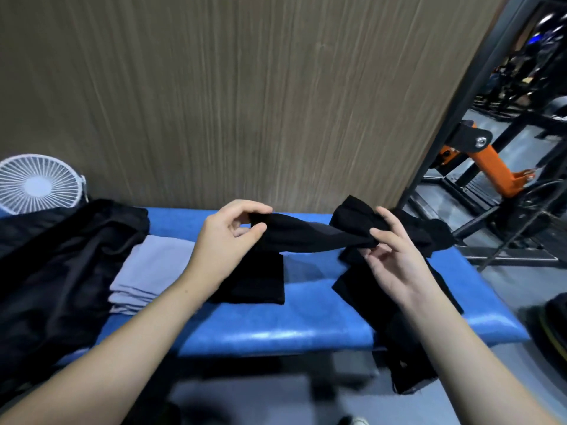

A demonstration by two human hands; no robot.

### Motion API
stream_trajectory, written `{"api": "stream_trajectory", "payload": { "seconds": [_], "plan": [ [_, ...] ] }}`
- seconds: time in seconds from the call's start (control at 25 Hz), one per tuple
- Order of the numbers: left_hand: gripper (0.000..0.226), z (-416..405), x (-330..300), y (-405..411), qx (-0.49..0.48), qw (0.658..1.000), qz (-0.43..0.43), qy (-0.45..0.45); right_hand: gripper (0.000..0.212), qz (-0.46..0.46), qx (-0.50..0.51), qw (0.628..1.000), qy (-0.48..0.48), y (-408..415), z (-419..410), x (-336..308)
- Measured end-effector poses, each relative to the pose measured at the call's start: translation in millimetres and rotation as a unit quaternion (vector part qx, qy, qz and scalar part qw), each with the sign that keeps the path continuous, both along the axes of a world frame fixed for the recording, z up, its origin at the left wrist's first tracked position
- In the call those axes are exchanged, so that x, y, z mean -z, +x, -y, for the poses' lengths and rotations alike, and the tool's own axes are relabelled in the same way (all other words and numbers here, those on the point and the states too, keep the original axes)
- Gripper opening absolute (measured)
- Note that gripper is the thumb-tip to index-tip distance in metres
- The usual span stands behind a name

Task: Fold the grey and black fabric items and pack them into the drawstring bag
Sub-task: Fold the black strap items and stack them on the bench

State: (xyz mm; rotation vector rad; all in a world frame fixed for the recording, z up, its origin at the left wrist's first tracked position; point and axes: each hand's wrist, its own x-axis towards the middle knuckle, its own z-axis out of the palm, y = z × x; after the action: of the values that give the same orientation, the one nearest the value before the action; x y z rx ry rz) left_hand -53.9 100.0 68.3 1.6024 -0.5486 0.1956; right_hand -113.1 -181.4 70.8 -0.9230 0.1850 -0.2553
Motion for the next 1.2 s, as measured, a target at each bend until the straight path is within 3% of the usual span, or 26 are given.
{"api": "stream_trajectory", "payload": {
  "seconds": [0.2, 0.44, 0.76, 1.2],
  "plan": [
    [0.034, -25, 2, 7, -0.015, 0.999, 0.009, 0.031, 0.057, -0.012, -0.079, 0.993, -0.086, 3, -10, 9],
    [0.044, -51, 2, 3, -0.024, 0.994, 0.004, 0.110, 0.035, -0.039, -0.154, 0.976, -0.150, -2, -11, 15],
    [0.044, -59, 7, 1, -0.028, 0.983, -0.005, 0.181, 0.008, -0.064, -0.087, 0.937, -0.333, -4, -8, 23],
    [0.041, -57, 22, 5, 0.001, 0.970, 0.027, 0.243, 0.023, -0.063, -0.100, 0.896, -0.427, -7, 5, 36]
  ]
}}
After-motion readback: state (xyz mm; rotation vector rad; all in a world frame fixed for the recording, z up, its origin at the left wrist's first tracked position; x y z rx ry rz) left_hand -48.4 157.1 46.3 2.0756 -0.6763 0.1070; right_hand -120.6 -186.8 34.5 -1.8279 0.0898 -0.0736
